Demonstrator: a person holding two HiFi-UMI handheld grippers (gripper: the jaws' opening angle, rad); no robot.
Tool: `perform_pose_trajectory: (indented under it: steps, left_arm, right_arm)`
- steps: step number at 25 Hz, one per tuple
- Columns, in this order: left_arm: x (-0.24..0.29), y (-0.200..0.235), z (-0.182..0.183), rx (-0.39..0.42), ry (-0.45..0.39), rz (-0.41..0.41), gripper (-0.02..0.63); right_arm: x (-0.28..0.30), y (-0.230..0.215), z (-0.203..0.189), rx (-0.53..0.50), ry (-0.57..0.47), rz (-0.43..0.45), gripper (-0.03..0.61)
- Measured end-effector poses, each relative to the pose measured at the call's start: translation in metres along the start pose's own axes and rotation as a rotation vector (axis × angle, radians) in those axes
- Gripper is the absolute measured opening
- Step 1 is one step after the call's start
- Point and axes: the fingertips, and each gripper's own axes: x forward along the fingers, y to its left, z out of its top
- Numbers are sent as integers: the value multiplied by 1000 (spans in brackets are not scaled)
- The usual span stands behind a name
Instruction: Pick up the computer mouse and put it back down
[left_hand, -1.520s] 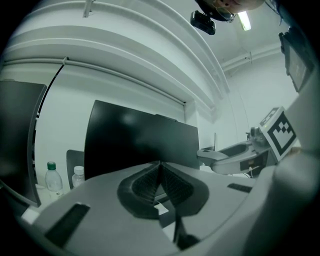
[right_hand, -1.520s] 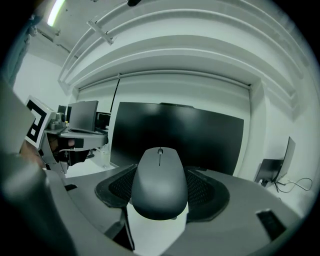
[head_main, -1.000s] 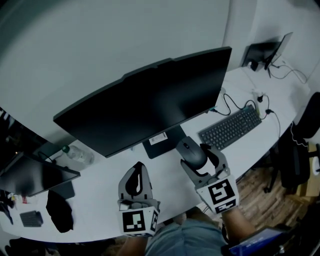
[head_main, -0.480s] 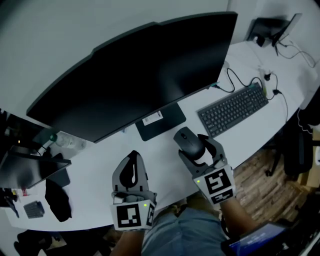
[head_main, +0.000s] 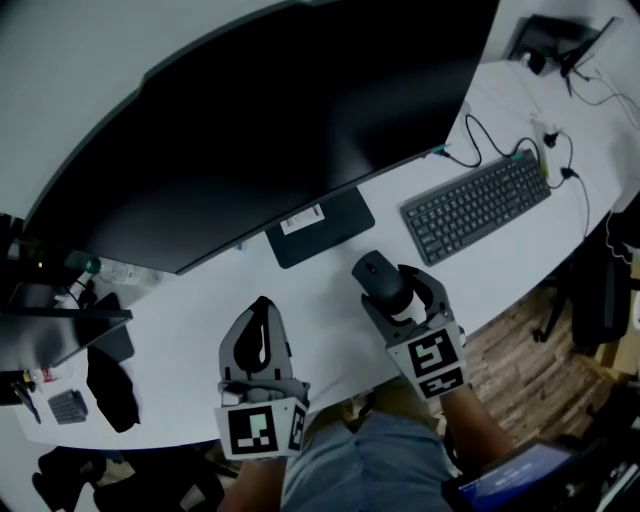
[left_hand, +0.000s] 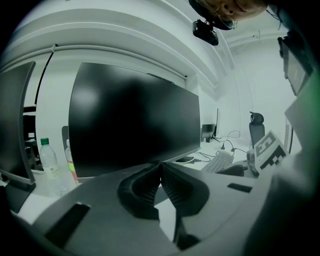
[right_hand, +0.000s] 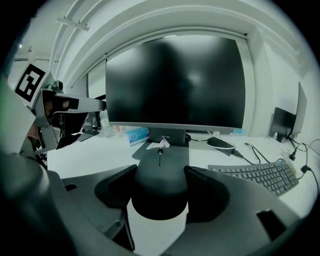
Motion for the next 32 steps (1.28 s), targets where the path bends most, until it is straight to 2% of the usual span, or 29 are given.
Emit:
perform_pose_trajectory:
  steps: [18, 32]
  left_arm:
    - [10, 9, -36, 12, 110, 42, 8]
    - [12, 7, -52, 12, 148, 31, 8]
  right_arm:
    - [33, -5, -65, 51, 120, 26, 302]
    - [43, -4, -85, 60, 176, 14, 302]
